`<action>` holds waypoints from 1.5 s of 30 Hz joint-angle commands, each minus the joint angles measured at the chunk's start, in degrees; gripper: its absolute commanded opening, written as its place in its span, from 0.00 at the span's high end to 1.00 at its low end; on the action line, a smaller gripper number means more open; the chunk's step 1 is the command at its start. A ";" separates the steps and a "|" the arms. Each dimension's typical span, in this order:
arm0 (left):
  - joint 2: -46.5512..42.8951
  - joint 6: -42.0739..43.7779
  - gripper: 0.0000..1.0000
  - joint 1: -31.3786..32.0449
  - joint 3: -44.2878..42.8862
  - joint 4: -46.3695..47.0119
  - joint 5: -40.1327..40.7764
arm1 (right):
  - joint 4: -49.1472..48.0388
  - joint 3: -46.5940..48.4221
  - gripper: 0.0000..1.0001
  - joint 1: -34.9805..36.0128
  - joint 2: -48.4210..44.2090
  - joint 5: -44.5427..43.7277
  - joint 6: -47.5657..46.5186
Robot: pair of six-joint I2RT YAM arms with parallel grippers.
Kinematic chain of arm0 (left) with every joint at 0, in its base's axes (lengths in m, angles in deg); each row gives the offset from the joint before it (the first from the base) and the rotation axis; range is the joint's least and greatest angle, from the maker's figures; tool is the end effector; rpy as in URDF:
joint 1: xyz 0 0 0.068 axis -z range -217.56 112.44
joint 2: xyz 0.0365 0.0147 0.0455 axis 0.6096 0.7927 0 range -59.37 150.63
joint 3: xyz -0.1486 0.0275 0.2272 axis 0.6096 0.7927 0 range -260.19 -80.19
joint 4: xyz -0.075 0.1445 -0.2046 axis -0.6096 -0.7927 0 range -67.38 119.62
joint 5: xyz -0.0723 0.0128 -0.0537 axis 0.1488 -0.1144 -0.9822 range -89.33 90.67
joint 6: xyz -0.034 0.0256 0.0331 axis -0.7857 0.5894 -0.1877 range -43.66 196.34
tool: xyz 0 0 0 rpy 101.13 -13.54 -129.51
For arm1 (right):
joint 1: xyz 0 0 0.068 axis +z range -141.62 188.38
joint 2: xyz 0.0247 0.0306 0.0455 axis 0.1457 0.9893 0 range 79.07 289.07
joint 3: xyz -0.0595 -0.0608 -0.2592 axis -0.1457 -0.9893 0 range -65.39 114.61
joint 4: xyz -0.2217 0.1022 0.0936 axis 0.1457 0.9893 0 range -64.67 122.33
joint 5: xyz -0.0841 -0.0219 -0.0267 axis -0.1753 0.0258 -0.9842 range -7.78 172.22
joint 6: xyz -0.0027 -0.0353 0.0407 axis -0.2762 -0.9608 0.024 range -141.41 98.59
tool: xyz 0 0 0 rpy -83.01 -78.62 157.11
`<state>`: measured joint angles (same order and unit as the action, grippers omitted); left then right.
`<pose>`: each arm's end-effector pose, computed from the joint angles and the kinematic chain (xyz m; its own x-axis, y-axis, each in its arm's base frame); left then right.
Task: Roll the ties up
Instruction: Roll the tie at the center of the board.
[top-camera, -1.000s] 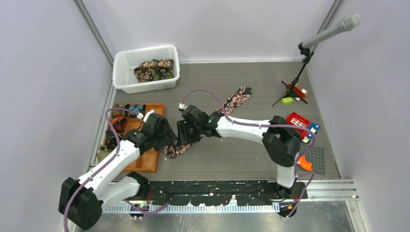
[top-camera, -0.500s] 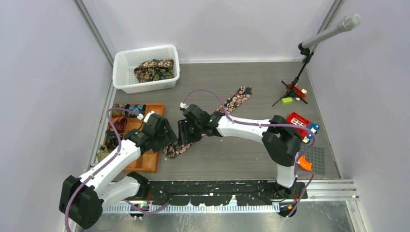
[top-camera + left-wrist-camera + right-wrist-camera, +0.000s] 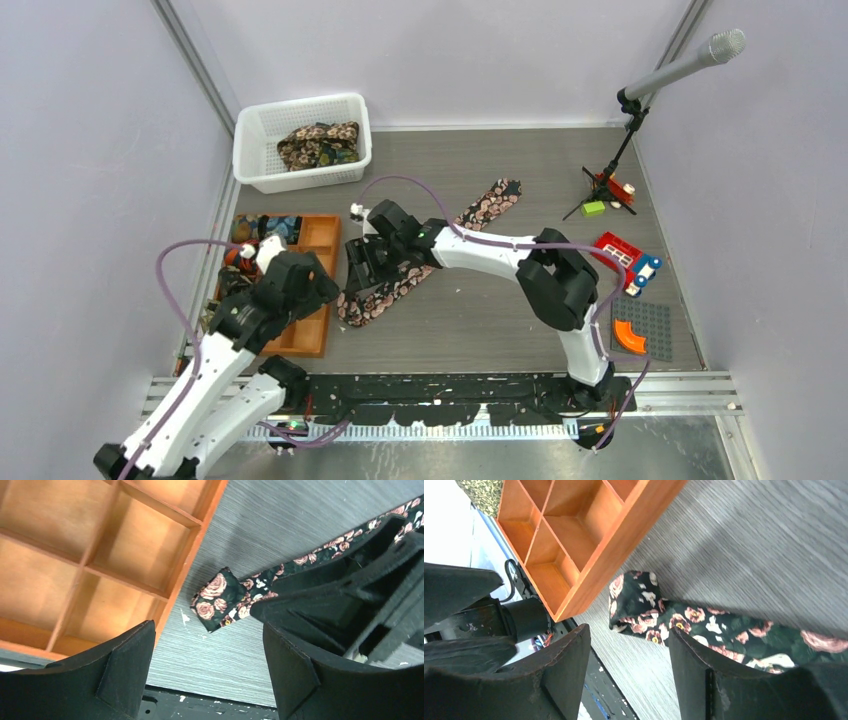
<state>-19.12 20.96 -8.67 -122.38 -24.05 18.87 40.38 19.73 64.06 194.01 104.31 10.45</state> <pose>0.1175 -0.0521 0.2677 -0.6289 -0.5459 -0.5536 -0.4011 0.8378 -0.3704 0.2424 0.3787 0.2075 -0.8211 -0.3353 -0.4619 -0.5677 0.5643 0.5995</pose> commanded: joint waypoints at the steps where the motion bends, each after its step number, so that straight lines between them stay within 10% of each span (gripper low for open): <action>1: -7.04 -2.68 0.19 0.16 -0.27 -7.49 6.78 | 1.66 6.97 0.36 -0.28 3.09 3.86 -4.62; 20: -12.12 -3.01 0.15 0.21 0.96 -6.38 6.97 | 7.71 15.03 0.47 0.85 11.75 8.18 -4.84; 33: -11.92 -2.72 0.16 0.20 1.15 -6.02 6.67 | 7.89 14.16 0.80 1.33 10.65 6.98 -2.95; 45: -11.11 -2.72 0.18 0.21 2.00 -4.83 4.95 | 5.86 5.12 0.86 1.35 3.87 -3.41 8.43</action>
<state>-30.72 18.27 -8.67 -120.92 -30.54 23.98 48.07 26.83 65.04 203.54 104.68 13.44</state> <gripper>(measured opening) 0.828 0.177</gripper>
